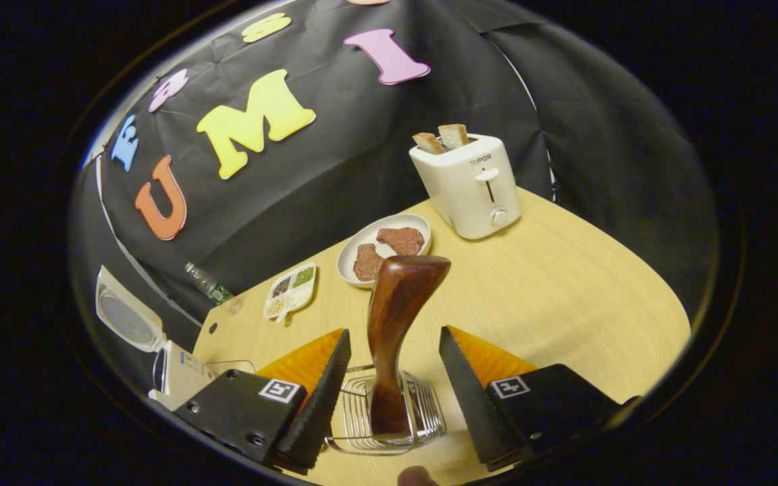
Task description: Close the left gripper, press the button to open the rice cooker; take a wooden spoon from the chopstick holder with the right hand, scoop a spoonful of rice and pour it into the rice cooker, then put the wooden spoon back into the chopstick holder.
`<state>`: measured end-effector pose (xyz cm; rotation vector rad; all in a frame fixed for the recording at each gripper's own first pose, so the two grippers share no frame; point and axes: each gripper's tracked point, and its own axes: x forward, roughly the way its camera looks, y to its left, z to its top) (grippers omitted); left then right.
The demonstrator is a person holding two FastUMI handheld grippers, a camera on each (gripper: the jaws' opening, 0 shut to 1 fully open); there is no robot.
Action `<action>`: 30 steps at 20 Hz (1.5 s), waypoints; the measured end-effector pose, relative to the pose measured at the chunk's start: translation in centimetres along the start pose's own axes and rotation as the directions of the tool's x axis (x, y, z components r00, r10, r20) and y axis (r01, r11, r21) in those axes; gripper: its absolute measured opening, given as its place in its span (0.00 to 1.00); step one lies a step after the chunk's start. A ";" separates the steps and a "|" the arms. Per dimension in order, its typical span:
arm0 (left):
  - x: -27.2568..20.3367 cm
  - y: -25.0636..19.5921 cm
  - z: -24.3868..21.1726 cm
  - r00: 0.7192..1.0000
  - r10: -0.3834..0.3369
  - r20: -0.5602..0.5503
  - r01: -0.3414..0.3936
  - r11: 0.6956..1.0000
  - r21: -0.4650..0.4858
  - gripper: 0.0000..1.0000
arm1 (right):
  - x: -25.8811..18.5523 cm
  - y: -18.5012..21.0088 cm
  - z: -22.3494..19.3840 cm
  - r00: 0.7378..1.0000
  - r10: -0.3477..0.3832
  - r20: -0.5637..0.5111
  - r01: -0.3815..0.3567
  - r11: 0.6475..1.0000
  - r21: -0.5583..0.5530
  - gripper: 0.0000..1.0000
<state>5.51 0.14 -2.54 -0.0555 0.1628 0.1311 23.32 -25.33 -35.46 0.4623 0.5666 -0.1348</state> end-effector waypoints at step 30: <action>1.5 0.3 -1.4 1.000 -0.011 0.011 0.010 0.999 0.036 0.94 | -6.5 4.3 2.4 0.997 -0.031 0.073 0.040 0.992 -0.124 0.20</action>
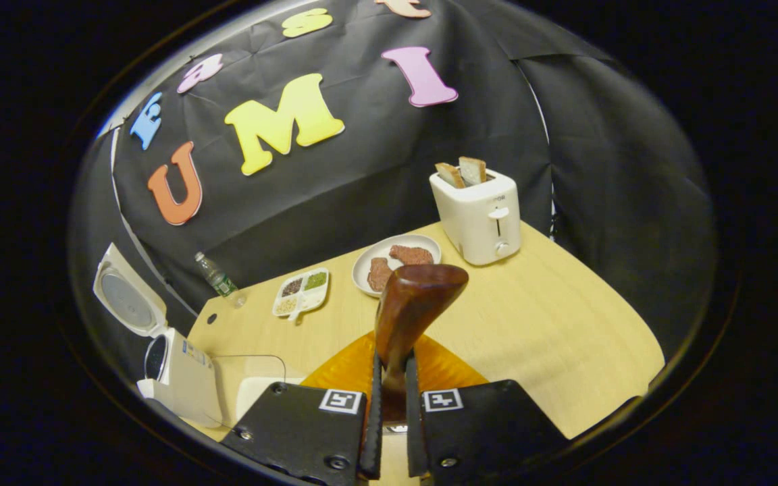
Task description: Close the left gripper, press the button to open the rice cooker; take a wooden spoon from the chopstick holder with the right hand, scoop a spoonful of rice and pour it into the rice cooker, then put the wooden spoon back into the chopstick holder.
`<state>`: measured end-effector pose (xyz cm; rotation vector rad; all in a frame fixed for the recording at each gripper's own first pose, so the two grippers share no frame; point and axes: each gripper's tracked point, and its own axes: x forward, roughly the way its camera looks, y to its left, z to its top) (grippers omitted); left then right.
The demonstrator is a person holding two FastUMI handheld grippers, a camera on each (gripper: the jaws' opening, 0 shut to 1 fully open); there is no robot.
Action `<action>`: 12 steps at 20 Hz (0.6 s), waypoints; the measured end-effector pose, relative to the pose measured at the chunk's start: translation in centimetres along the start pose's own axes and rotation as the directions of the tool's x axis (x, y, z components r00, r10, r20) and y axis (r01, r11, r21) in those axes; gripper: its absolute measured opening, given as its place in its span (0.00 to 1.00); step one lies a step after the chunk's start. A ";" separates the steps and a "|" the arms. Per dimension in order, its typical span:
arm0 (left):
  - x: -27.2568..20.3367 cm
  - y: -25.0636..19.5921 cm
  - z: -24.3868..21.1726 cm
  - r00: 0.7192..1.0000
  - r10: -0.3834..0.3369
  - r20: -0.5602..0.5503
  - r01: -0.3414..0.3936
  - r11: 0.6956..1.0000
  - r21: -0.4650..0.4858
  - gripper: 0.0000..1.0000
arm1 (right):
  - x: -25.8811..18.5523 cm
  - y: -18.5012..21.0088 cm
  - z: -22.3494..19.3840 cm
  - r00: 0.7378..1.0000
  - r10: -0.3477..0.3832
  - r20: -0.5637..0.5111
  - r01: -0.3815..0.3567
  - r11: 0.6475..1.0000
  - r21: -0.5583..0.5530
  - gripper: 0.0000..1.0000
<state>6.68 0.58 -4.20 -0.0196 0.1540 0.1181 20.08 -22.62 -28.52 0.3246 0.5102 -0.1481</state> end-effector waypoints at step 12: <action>-1.5 5.0 -1.3 0.997 -0.071 0.005 0.071 0.997 0.030 0.94 | -6.0 15.0 1.9 0.990 0.095 0.105 -0.084 0.991 -0.103 0.20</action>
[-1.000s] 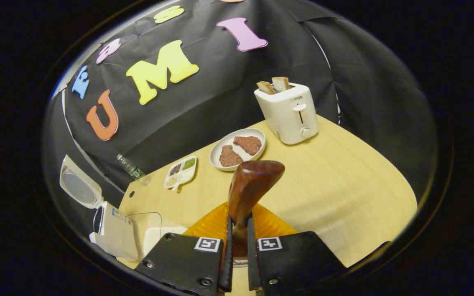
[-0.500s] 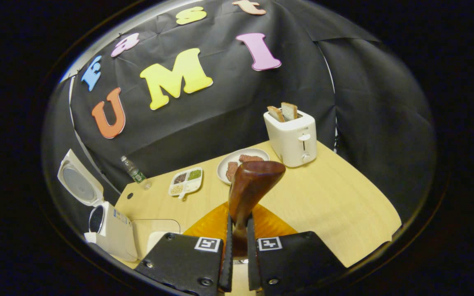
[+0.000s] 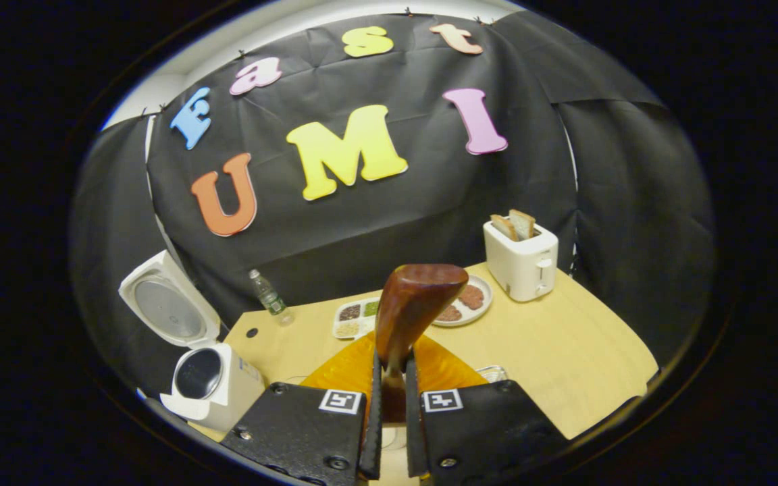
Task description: Close the left gripper, press the button to open the rice cooker; take a wooden spoon from the chopstick holder with the right hand, scoop a spoonful of rice and pour it into the rice cooker, then put the wooden spoon back into the chopstick holder.
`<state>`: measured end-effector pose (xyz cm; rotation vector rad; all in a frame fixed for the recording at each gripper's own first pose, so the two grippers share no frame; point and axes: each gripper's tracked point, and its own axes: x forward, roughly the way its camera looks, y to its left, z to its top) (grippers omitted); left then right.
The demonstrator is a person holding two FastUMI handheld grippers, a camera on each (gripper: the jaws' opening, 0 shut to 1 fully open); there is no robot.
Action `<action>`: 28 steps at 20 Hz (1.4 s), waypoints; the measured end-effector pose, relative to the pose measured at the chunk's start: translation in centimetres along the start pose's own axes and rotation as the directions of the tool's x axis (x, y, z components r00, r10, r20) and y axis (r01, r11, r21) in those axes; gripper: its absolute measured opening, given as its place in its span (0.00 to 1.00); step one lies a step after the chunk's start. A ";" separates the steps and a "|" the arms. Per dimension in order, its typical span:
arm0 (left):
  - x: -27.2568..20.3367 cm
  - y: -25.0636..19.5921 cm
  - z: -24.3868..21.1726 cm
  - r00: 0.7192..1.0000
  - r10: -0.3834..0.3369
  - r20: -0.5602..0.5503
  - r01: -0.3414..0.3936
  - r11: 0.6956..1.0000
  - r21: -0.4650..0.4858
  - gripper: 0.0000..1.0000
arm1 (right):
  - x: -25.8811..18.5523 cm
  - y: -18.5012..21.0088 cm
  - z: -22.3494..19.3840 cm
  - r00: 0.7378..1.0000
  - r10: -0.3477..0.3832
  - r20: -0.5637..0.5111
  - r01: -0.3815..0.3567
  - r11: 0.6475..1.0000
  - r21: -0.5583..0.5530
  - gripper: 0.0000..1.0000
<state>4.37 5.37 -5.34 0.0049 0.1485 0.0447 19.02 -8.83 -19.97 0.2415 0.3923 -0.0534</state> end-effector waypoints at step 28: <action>-6.4 9.6 -2.7 0.971 0.226 -0.083 -0.229 0.973 -0.034 0.94 | 8.5 9.6 -15.1 0.990 -0.051 -0.128 0.021 0.975 -0.223 0.20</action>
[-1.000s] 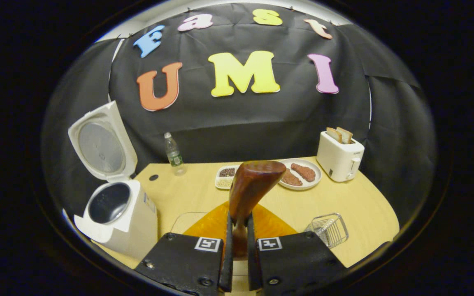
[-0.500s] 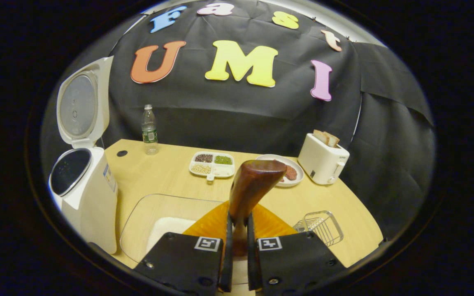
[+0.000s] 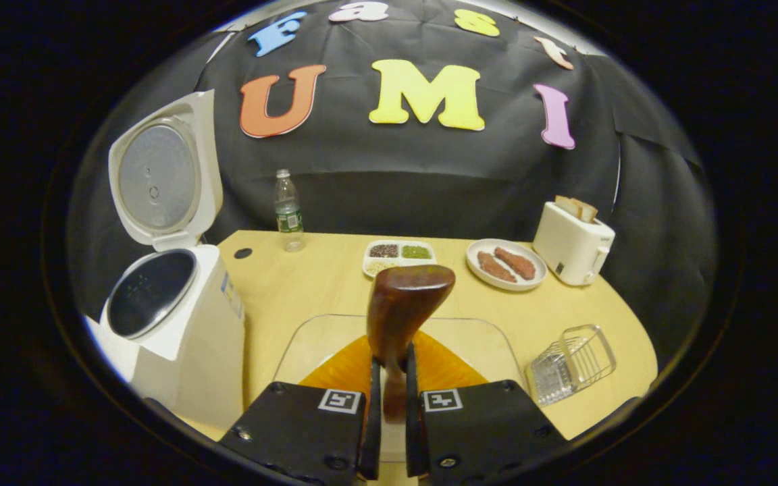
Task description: Close the left gripper, press the button to open the rice cooker; take a wooden spoon from the chopstick holder with the right hand, scoop a spoonful of rice and pour it into the rice cooker, then put the wooden spoon back into the chopstick holder.
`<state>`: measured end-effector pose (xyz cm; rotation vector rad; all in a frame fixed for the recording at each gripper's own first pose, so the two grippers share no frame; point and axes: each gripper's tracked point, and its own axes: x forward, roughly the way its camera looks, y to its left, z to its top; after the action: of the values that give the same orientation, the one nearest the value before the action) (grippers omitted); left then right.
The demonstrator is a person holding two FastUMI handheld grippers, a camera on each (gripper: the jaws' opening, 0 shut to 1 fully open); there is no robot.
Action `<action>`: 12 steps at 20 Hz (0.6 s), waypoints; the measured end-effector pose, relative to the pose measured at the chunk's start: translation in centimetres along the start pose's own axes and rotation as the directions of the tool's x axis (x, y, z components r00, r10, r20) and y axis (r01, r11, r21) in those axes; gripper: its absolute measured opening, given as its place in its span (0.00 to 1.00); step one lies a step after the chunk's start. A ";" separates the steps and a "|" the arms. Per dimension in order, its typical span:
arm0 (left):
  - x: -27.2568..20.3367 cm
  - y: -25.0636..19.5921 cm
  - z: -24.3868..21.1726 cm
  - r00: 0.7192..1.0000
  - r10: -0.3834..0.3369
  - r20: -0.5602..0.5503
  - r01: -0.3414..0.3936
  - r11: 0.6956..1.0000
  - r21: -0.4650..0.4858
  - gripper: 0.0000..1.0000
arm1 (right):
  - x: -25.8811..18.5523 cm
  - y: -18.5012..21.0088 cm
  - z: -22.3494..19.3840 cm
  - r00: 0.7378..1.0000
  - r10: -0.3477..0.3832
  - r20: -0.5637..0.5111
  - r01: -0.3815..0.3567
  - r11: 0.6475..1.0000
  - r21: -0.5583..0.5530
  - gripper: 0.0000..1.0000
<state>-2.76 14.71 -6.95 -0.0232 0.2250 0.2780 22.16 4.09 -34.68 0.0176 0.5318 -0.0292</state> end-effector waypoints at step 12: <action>-0.3 -1.3 -0.7 0.999 0.003 -0.038 -0.003 1.000 -0.022 0.94 | 0.5 -0.2 -0.7 0.967 0.250 -0.052 -0.169 0.780 0.602 0.20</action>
<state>-2.80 13.36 -7.57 -0.0502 0.2595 0.2832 22.27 3.91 -35.51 0.7050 0.6318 0.0254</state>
